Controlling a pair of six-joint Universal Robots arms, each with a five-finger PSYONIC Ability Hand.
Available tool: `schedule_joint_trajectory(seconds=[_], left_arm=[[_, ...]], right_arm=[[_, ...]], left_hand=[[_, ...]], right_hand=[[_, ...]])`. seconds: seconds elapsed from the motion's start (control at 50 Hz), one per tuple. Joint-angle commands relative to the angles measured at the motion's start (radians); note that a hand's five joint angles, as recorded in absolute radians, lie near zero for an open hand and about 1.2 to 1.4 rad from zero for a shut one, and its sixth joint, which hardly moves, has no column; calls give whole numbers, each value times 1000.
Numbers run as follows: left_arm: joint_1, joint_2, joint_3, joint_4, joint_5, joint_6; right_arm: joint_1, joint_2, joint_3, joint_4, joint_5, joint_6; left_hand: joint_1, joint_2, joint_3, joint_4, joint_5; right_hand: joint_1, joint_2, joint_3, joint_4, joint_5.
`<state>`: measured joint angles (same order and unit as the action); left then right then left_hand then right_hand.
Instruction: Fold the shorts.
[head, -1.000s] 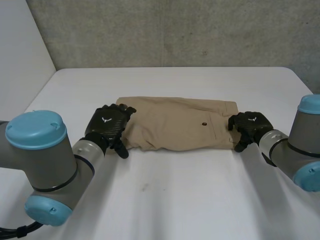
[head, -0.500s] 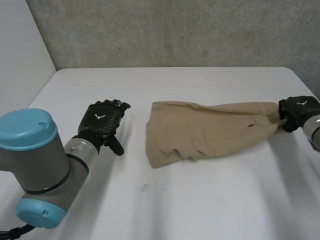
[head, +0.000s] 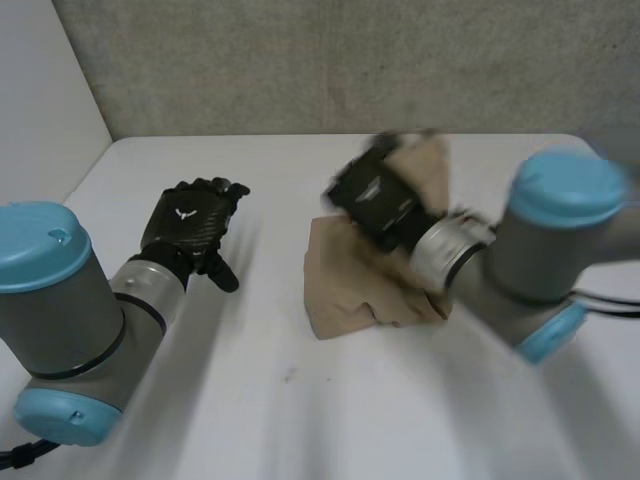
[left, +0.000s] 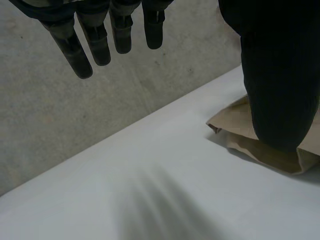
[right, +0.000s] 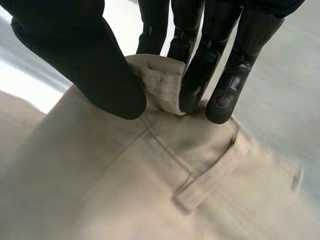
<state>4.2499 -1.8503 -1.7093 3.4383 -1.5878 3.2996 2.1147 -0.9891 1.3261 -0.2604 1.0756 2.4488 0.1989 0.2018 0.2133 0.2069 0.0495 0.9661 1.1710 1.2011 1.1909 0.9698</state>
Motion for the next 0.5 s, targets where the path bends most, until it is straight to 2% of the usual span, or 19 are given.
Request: schedule_joint_trajectory(seconds=[0.02,0.04,0.06,0.12,0.2,0.3,0.38,0.5], left_arm=[[7,-1,36,1,2,0],[8,-1,43,1,2,0],[8,-3,60,1,2,2],[8,-12,100,1,2,2],[-5,-53,189,-4,0,2],[-76,-174,363,-17,-3,-6],[-136,-286,492,-53,-21,-34],[-200,-452,635,-160,-64,-77]], right_arm=[[73,104,18,84,-109,-22],[73,104,15,93,-106,-22],[73,90,13,108,-102,-13],[71,49,7,112,-86,4],[45,-31,2,110,-27,102],[-28,-132,-28,110,131,399],[-82,-100,-76,128,181,537],[-130,10,-137,230,184,530]], left_hand=[[-6,-9,-20,-14,-31],[-6,-9,-20,-14,-31],[-6,-9,-20,-14,-31],[-3,-6,-17,-11,-28],[9,6,-6,1,-16],[18,15,3,10,-8],[29,26,15,21,4],[32,29,18,24,7]], right_hand=[[-77,-282,-312,-302,-255],[-382,-587,-617,-607,-560],[-792,-996,-1027,-1016,-970],[-792,-996,-1027,-1016,-970],[-792,-996,-1027,-1016,-970],[-792,-996,-1027,-1016,-970],[-792,-996,-1027,-1016,-970],[-792,-996,-1027,-1016,-970]])
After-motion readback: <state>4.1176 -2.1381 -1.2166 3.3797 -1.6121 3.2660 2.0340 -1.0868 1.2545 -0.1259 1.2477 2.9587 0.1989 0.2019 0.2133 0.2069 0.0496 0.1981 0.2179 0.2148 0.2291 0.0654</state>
